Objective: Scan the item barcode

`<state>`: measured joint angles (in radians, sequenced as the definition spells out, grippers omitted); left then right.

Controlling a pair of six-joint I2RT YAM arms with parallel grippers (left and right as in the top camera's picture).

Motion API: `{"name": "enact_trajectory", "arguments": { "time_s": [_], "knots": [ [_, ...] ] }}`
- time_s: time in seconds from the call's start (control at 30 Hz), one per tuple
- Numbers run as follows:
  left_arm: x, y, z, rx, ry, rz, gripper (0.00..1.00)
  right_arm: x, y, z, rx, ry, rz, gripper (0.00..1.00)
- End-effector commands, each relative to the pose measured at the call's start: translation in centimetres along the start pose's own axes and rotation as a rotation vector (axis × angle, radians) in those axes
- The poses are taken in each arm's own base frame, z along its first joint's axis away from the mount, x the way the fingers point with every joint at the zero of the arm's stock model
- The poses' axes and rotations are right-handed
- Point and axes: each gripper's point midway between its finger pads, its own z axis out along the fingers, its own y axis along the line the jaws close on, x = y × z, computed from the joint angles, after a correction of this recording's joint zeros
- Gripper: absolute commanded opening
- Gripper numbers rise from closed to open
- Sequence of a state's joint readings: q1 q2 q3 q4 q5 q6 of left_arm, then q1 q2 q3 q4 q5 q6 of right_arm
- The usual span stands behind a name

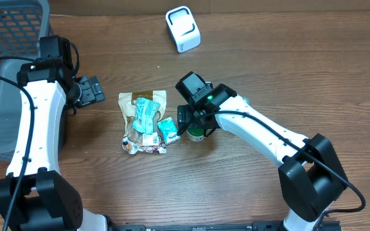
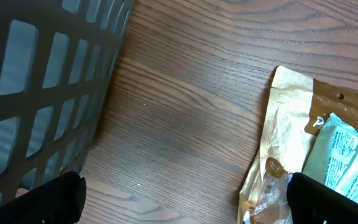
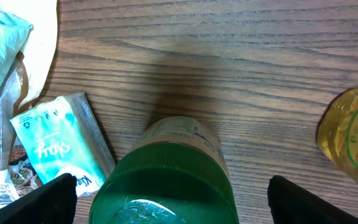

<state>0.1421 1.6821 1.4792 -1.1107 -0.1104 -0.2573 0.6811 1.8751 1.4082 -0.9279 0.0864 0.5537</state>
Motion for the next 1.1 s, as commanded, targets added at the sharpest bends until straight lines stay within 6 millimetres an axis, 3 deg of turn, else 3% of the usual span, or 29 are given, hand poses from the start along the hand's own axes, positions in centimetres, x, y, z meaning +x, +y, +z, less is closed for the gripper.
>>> {"name": "enact_trajectory", "arguments": {
  "time_s": [0.0, 0.4, 1.07],
  "knots": [
    [-0.76, 0.20, -1.06, -0.003, -0.038, 0.009, 1.00, -0.56, -0.10, -0.22, 0.008, -0.019, 0.032, 0.94],
    [-0.76, 0.20, -1.06, -0.003, -0.038, 0.008, 1.00, -0.56, -0.05, -0.22, 0.007, -0.020, 0.053, 0.89],
    [-0.76, 0.20, -1.06, -0.003, -0.038, 0.009, 1.00, -0.10, 0.67, -0.24, -0.009, -0.011, 0.067, 0.89]
  ]
}}
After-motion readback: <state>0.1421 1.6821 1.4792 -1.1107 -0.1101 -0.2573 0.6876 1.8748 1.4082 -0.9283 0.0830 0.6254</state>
